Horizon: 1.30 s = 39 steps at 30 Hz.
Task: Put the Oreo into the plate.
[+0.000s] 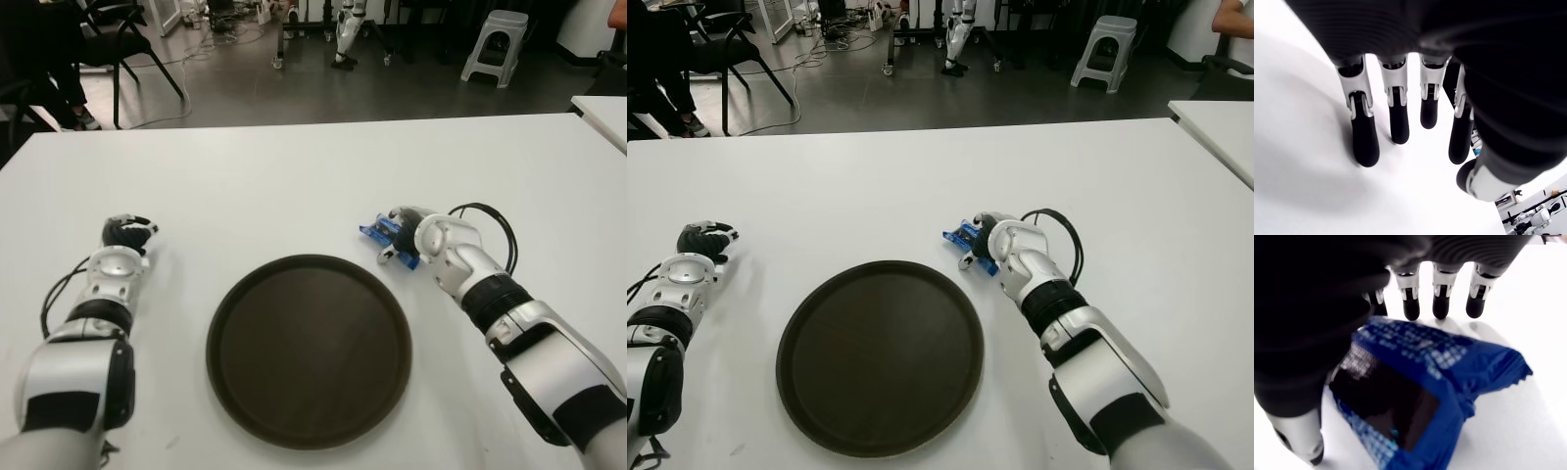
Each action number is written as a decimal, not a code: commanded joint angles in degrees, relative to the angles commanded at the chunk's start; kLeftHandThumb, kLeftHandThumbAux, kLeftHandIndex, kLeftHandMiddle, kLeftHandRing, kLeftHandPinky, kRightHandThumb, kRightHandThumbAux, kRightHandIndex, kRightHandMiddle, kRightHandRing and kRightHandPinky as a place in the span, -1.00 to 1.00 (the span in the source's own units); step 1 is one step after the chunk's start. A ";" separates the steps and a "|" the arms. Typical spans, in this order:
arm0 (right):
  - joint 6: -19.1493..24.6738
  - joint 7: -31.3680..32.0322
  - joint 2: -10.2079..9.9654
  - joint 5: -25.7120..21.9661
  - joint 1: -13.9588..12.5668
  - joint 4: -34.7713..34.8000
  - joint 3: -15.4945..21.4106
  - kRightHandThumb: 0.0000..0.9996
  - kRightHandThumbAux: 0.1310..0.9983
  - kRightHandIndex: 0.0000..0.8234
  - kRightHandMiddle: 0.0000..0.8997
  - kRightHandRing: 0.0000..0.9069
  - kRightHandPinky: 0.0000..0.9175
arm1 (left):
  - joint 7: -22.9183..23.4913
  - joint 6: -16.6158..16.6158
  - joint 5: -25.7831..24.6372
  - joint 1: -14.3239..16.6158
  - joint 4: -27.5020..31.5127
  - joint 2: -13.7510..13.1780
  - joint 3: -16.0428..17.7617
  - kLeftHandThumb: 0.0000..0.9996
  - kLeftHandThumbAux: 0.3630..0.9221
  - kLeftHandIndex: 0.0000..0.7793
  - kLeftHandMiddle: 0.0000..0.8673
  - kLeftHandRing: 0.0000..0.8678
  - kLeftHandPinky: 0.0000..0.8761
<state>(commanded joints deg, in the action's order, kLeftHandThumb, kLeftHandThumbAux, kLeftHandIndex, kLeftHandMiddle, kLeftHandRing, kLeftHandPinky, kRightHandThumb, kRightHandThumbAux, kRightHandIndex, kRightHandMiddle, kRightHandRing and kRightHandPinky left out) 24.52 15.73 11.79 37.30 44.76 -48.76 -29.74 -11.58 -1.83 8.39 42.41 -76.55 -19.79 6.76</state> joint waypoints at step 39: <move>0.26 -4.14 1.05 -0.76 1.57 -8.24 2.39 -1.00 0.44 -1.00 -1.00 -1.00 -1.00 | 0.03 0.02 0.59 -0.05 0.11 -0.32 -0.87 -0.06 0.35 -0.39 -0.70 -0.64 -0.67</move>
<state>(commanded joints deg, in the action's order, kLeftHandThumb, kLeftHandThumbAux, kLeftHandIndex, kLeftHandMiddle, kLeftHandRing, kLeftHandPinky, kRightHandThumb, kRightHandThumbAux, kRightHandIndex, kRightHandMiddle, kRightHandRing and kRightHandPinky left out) 24.79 11.59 12.84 36.54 46.33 -57.01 -27.35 -11.55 -1.81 8.98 42.36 -76.44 -20.12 5.89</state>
